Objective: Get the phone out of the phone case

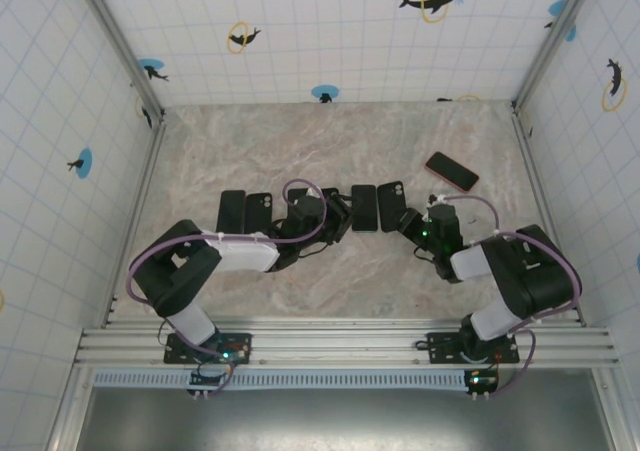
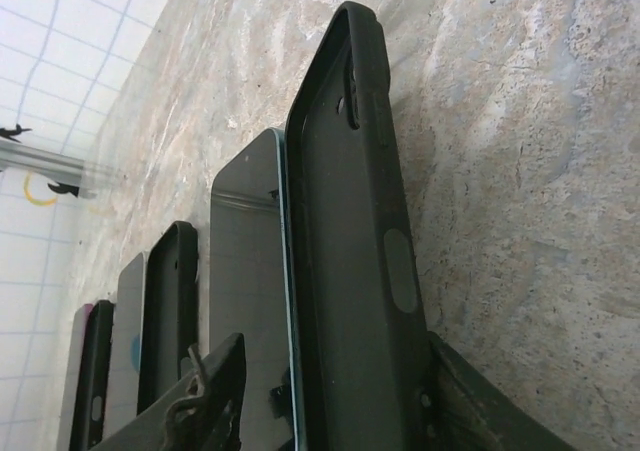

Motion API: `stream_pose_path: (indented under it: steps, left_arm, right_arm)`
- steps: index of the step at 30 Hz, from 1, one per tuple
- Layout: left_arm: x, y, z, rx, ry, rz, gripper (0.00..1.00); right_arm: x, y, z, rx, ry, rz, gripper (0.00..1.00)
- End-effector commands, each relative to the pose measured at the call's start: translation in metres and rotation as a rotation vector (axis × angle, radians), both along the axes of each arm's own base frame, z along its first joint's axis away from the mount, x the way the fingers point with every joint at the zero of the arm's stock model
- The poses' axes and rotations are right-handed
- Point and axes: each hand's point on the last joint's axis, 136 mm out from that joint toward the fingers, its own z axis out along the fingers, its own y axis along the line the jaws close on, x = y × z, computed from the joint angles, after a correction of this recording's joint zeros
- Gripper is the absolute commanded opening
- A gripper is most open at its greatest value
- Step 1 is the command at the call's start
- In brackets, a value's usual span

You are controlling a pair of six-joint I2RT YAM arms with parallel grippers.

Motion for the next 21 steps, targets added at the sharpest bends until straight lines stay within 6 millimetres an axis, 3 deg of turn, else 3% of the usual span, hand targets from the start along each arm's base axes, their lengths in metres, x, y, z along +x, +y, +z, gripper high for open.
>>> stream_pose_path:
  steps: [1,13,21]
  left_arm:
    - [0.0041,-0.0016,0.0028,0.010,-0.026,-0.013,0.72]
    - [0.0050,-0.0047,0.0013,0.013,-0.026,-0.025,0.72]
    - [0.0057,-0.0040,0.0030,0.018,-0.036,-0.026,0.72]
  right_arm:
    - [0.0040,-0.0009,0.0050,-0.101,-0.027,0.028,0.50]
    - [0.0042,0.0007,-0.0018,-0.235,-0.010,0.119,0.56]
    - [0.0094,-0.0045,0.0067,-0.287,-0.033,0.126,0.59]
